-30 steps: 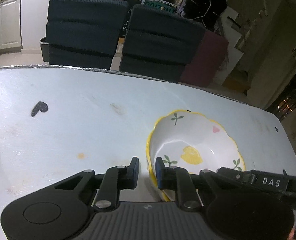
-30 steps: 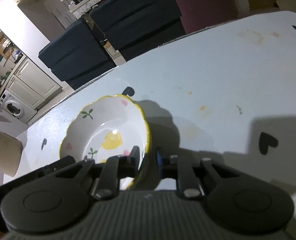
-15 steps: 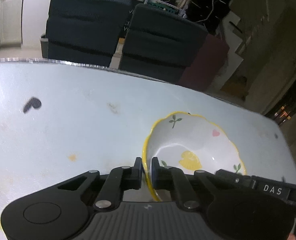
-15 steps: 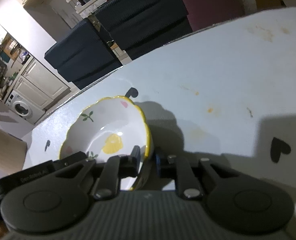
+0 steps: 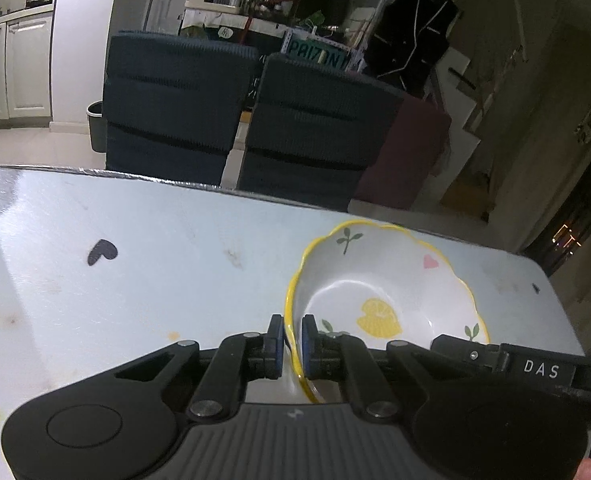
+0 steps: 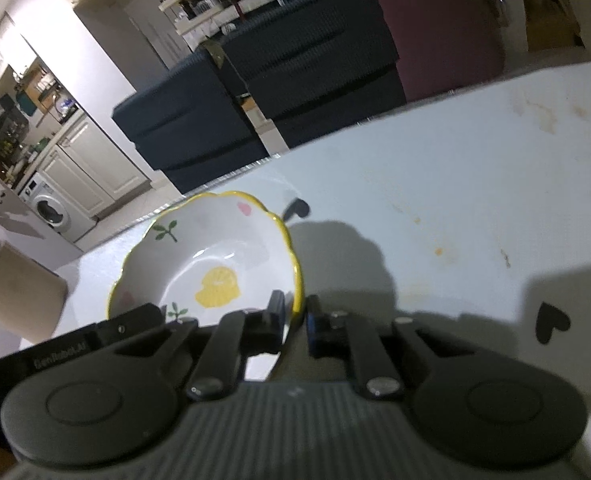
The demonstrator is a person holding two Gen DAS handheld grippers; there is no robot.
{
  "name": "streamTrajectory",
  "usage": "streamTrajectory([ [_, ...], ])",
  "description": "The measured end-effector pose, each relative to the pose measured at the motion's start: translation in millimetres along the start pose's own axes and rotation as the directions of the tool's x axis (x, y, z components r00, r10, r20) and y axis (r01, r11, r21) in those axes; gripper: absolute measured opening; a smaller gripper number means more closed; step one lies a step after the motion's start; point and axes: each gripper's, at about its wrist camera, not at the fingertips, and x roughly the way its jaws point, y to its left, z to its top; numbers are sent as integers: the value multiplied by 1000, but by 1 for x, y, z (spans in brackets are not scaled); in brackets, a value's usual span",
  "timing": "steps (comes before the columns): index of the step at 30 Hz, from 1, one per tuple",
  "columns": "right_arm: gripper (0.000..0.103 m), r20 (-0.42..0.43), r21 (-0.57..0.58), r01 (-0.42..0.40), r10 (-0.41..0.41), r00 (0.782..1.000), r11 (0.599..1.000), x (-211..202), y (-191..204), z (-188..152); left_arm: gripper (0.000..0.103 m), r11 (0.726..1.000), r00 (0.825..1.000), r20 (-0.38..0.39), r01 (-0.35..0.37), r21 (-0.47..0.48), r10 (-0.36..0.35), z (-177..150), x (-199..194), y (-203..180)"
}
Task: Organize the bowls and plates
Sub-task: 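Lift and carry the ginkgo plate with both grippers over the cream bowl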
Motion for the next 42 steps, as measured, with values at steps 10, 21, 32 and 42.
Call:
streamTrajectory([
  [10, 12, 57, -34, -8, 10, 998, 999, -58, 15, 1, 9, 1000, 999, 47, 16, 8, -16, 5, -60, -23],
  [21, 12, 95, -69, -40, 47, 994, 997, -118, 6, -13, 9, 998, 996, 74, 45, 46, -48, -21, -126, -44],
  [32, 11, 130, -53, -78, 85, 988, 995, -166, -1, -51, 10, 994, 991, 91, 94, 63, -100, -74, -183, -56],
  [42, 10, 124, -7, -85, 85, 989, 996, -195, -26, -82, 11, 983, 985, 25, 166, 83, -168, -122, -197, -66],
])
